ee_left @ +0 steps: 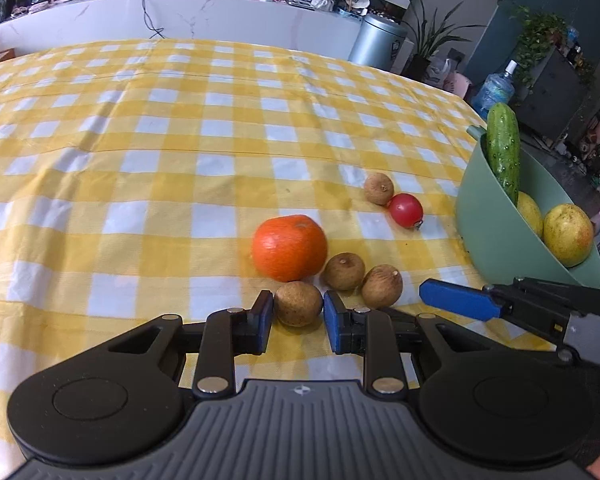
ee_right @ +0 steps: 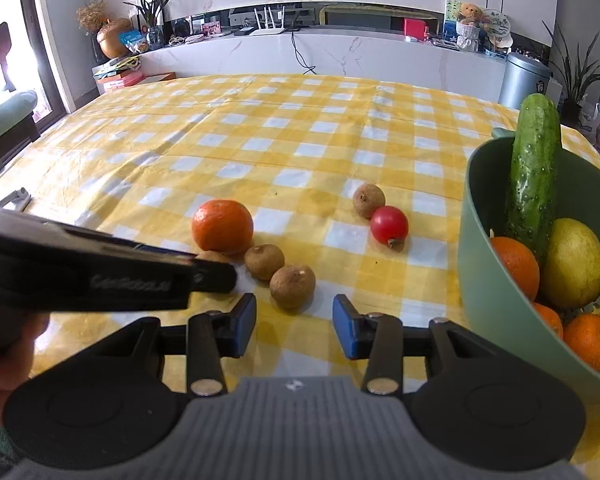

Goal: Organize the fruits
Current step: 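Close the left tool on a brown kiwi while the right tool grasps another kiwi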

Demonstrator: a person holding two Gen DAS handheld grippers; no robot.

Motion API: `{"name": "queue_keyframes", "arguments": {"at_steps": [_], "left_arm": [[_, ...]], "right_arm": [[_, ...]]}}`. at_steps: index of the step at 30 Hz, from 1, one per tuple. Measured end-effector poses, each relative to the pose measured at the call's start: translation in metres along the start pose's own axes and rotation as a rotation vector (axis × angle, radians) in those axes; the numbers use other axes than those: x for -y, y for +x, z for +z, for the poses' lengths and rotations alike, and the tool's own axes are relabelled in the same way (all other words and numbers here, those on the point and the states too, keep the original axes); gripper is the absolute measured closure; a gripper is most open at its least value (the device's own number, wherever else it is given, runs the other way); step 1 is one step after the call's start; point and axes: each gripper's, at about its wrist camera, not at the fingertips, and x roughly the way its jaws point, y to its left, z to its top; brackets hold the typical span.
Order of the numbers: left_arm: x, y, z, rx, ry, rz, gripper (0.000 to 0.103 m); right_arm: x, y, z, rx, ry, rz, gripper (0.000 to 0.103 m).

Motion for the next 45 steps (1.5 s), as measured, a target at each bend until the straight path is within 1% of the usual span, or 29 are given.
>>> {"name": "queue_keyframes", "arguments": {"at_steps": [5,11,15,21,28,32,34,36,39,40,41,45], "left_arm": [[-0.003,-0.005,-0.001,0.017,-0.024,-0.002,0.073],[-0.008,-0.008,-0.001,0.024,-0.057,-0.01,0.073],[-0.009,-0.006,-0.002,0.012,-0.062,-0.006,0.073],[-0.012,-0.004,-0.003,-0.011,-0.075,-0.018,0.073],[-0.008,-0.003,-0.003,-0.006,-0.042,-0.005,0.072],[-0.007,-0.003,-0.003,-0.005,-0.038,-0.003,0.072],[-0.008,-0.003,-0.004,-0.005,-0.043,-0.006,0.072],[-0.008,-0.003,-0.004,-0.004,-0.044,-0.007,0.072],[-0.008,-0.003,-0.004,-0.003,-0.041,-0.006,0.072],[-0.008,-0.002,-0.004,-0.003,-0.038,-0.004,0.072],[-0.008,-0.002,-0.004,-0.002,-0.033,-0.002,0.072],[-0.006,-0.003,-0.005,0.005,-0.02,0.005,0.073]], "right_arm": [[0.0,0.006,0.003,-0.008,0.005,0.011,0.068],[0.0,0.012,0.006,-0.016,0.024,0.006,0.07],[-0.001,0.017,0.007,-0.028,0.016,0.001,0.08],[-0.003,0.017,0.006,-0.03,0.002,-0.009,0.081],[-0.014,0.008,0.001,-0.024,-0.045,-0.014,0.081],[-0.015,0.011,0.0,-0.027,-0.054,-0.025,0.08],[-0.014,0.013,0.001,-0.026,-0.047,-0.024,0.079],[-0.012,0.014,0.002,-0.026,-0.04,-0.029,0.074],[-0.01,0.015,0.002,-0.028,-0.027,-0.023,0.073],[-0.01,0.015,0.002,-0.028,-0.028,-0.019,0.074],[-0.011,0.015,0.002,-0.026,-0.034,-0.014,0.079],[-0.013,0.013,0.001,-0.023,-0.051,-0.015,0.079]]}}
